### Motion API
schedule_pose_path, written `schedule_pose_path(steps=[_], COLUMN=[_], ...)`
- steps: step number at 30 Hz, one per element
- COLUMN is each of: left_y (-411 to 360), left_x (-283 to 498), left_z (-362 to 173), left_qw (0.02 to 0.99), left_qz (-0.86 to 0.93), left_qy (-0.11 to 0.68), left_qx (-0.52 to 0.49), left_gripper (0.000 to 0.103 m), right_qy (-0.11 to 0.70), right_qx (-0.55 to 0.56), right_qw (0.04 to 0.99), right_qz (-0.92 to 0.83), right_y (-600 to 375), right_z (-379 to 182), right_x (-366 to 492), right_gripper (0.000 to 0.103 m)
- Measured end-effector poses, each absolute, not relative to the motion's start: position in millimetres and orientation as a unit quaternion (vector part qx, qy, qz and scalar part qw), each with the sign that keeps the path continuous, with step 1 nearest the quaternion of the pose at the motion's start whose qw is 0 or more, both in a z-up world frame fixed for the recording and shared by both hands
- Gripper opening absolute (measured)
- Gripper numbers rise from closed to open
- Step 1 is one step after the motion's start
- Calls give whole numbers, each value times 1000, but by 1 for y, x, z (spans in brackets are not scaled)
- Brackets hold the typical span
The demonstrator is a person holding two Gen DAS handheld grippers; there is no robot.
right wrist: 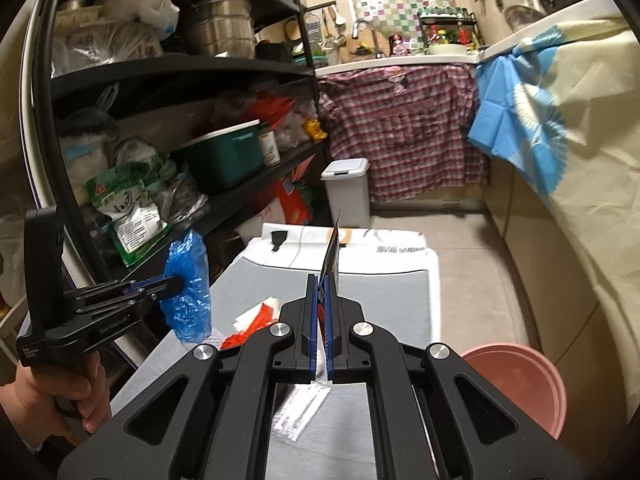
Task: Collect trash
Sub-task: 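Carry the blue bag and black card over the pink bucket with both tools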
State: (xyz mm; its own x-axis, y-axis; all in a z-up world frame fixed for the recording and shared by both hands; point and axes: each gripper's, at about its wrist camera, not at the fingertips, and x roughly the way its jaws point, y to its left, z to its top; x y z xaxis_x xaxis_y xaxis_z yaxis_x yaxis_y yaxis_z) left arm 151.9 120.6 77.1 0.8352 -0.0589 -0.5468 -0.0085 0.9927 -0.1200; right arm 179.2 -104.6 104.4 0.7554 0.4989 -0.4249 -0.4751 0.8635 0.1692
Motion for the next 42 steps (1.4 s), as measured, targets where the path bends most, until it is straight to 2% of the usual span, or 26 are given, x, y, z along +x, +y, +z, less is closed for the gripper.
schedule_pose_path(steps=[12, 26, 42], left_y=[83, 24, -63], left_x=[156, 174, 202], left_z=[80, 70, 44], left_qw=[955, 948, 930], left_qz=[-42, -100, -185], left_qy=[288, 299, 316], left_qx=[-50, -36, -22], left_gripper=[8, 8, 8], right_qy=[218, 251, 281], right_qx=[26, 54, 67], right_qw=[954, 957, 953], right_qz=[202, 133, 87], right_y=[-180, -234, -274], right_z=[114, 65, 39], right_x=[180, 197, 215], right_gripper=[3, 3, 3])
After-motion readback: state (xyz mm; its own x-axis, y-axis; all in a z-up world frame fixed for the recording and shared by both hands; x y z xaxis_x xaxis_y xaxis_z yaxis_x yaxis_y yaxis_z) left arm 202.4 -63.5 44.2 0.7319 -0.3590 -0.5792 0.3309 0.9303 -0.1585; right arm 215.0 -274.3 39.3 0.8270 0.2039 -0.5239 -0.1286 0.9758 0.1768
